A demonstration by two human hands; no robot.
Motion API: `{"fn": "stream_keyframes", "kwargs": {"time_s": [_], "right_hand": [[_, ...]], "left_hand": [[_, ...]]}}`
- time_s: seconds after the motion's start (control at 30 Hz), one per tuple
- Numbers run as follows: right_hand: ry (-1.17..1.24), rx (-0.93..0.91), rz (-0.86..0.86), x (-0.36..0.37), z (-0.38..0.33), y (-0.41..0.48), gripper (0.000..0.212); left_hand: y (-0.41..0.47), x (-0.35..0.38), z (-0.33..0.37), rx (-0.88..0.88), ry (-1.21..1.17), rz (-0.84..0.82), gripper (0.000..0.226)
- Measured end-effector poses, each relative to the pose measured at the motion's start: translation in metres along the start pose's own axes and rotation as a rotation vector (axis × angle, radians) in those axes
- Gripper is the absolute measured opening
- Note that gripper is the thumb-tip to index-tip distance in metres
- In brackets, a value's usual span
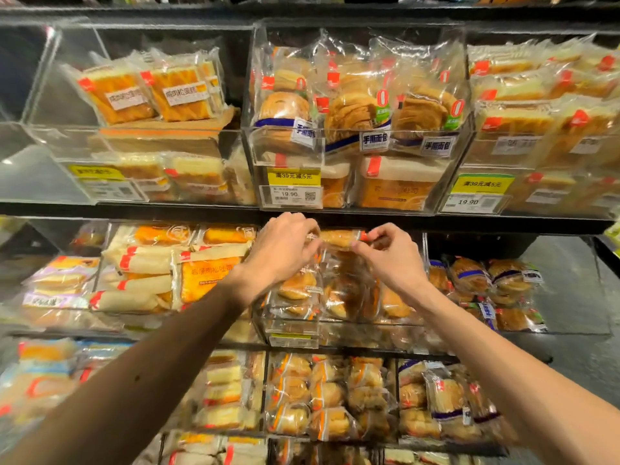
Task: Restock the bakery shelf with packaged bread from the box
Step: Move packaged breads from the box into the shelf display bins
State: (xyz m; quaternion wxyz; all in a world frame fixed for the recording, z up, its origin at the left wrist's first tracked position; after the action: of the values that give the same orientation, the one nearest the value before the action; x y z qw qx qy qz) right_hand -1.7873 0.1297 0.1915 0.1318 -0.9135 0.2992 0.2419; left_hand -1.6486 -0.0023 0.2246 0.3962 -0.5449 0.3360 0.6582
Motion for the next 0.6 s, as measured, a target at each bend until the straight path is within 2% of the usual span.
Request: {"fn": "stream_keyframes", "kwargs": {"time_s": [0.17, 0.33, 0.43, 0.6], "right_hand": [[-0.264, -0.340, -0.261, 0.038, -0.072, -0.025, 0.033], [-0.469, -0.682, -0.590, 0.163, -0.127, -0.069, 0.052], [-0.546, -0.948, -0.678, 0.255, -0.157, -0.120, 0.056], [-0.696, -1.272, -0.924, 0.396, -0.191, -0.236, 0.050]], "left_hand": [[-0.072, -0.054, -0.024, -0.153, -0.111, 0.091, 0.019], [-0.215, -0.067, -0.076, -0.279, 0.016, 0.101, 0.027], [-0.326, -0.060, -0.105, -0.587, 0.051, 0.052, 0.041], [-0.521, -0.031, -0.135, -1.094, 0.013, 0.092, 0.055]]}}
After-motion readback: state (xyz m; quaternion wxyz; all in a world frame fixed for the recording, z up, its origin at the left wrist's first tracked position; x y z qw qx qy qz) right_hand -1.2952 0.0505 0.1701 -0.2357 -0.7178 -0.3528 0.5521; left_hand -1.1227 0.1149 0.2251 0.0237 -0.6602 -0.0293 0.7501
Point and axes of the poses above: each hand's wrist, its own y-axis towards the middle knuckle, its own x-axis out of the palm, z = x × y, the point moved 5 cm from there along y, towards the middle knuckle, and after that the axes turned 15 degrees about -z, right-handed, at the moved point
